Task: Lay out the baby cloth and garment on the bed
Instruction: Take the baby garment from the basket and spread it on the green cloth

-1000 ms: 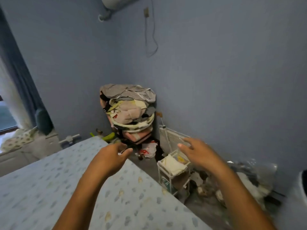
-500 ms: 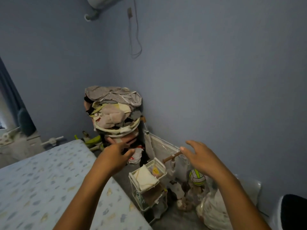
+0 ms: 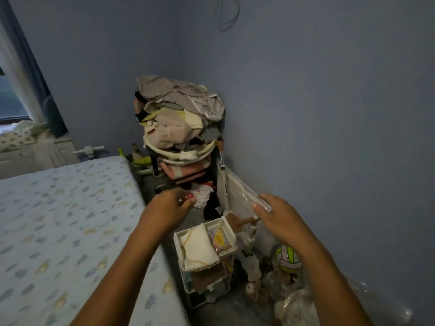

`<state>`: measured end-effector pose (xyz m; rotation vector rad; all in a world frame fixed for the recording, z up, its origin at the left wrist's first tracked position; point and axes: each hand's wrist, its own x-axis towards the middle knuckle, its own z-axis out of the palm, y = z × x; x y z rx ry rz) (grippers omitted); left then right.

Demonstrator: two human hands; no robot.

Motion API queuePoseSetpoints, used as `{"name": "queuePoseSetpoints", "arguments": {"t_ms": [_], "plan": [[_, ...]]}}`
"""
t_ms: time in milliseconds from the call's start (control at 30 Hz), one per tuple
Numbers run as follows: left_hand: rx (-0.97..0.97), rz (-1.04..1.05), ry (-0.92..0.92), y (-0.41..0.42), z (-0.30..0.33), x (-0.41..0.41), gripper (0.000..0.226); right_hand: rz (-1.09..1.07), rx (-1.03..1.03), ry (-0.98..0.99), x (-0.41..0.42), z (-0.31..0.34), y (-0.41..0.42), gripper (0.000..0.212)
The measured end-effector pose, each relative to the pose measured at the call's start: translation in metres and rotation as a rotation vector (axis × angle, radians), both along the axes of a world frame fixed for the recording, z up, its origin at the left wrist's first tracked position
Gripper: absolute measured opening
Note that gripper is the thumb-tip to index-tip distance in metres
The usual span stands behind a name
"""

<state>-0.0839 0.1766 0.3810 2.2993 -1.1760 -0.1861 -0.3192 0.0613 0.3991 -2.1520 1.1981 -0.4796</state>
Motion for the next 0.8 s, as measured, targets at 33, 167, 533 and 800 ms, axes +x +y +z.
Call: {"name": "queuePoseSetpoints", "arguments": {"t_ms": [33,167,533,800], "plan": [[0.011,0.018,0.006,-0.013,-0.009,0.004,0.041,0.014,0.012,0.010,0.008,-0.008,-0.015,0.053],[0.062,0.110,0.027,-0.052,-0.050,0.023,0.045,0.076,0.114,0.024,0.044,-0.051,-0.066,0.053],[0.249,0.353,0.262,-0.152,-0.247,0.073,0.048,0.371,0.365,0.239,0.162,-0.254,-0.174,0.045],[0.401,0.508,0.487,-0.198,-0.401,0.080,0.060,0.439,0.536,0.329,0.215,-0.409,-0.208,0.057]]}}
